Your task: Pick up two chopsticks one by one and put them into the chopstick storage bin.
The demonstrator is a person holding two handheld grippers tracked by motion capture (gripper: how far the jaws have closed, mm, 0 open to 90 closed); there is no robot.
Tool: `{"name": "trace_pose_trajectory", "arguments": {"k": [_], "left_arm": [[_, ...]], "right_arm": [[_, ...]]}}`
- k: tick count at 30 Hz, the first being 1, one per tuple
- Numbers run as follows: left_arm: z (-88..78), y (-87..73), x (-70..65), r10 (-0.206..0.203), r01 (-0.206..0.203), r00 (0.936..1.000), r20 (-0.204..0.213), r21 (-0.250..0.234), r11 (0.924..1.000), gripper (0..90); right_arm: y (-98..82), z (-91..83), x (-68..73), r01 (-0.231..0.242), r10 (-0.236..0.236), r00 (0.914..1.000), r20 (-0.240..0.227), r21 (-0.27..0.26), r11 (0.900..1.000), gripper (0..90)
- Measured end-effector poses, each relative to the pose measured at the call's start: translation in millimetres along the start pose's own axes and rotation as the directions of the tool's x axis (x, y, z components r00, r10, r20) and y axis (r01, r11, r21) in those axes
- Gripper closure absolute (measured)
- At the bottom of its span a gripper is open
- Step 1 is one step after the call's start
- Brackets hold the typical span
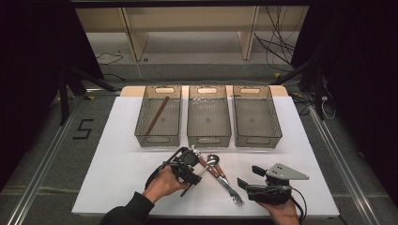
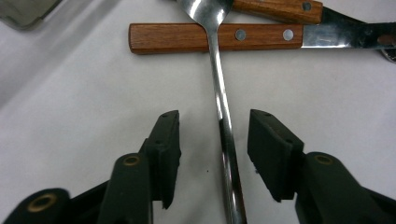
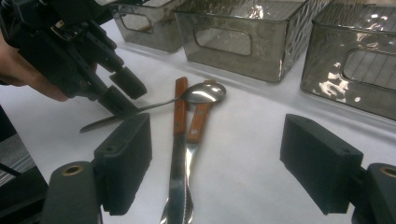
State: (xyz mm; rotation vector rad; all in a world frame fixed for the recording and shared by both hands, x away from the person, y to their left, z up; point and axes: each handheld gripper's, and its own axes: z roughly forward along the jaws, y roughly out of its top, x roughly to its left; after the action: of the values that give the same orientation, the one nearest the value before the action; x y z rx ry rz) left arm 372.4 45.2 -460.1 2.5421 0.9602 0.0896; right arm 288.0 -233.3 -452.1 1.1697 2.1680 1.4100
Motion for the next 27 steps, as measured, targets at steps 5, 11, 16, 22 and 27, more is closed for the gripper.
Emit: {"name": "trace_pose_trajectory", "arguments": {"k": [5, 11, 16, 22, 27], "left_arm": [[1.7, 2.3, -2.1, 0.021, -0.021, 0.9998, 0.000, 0.004, 0.9998, 59.7], [2.0, 5.5, -5.0, 0.039, -0.039, 0.9992, -0.007, 0.004, 0.9992, 61.9], [3.5, 6.5, -6.7, 0.040, -0.040, 0.9992, -0.009, 0.002, 0.9992, 62.9], [5.7, 8.2, -8.5, 0.054, -0.054, 0.9984, -0.017, 0.017, 0.9984, 63.9], [8.3, 10.0, -8.9, 0.057, -0.056, 0.9982, -0.018, 0.026, 0.9981, 64.8]], "right_arm": [[0.1, 0.0, -0.2, -0.001, 0.001, 1.0000, 0.000, -0.001, 1.000, 25.7], [0.1, -0.6, -0.2, -0.001, 0.001, 1.0000, 0.000, 0.000, 1.000, 25.7], [0.0, -0.9, -0.4, -0.002, 0.002, 1.0000, 0.001, 0.001, 1.000, 25.7], [-0.9, -1.2, -1.7, 0.002, -0.002, 1.0000, 0.001, -0.002, 1.000, 25.7], [-1.8, -3.4, -5.3, -0.008, 0.008, 1.0000, 0.002, -0.004, 1.000, 25.7]]}}
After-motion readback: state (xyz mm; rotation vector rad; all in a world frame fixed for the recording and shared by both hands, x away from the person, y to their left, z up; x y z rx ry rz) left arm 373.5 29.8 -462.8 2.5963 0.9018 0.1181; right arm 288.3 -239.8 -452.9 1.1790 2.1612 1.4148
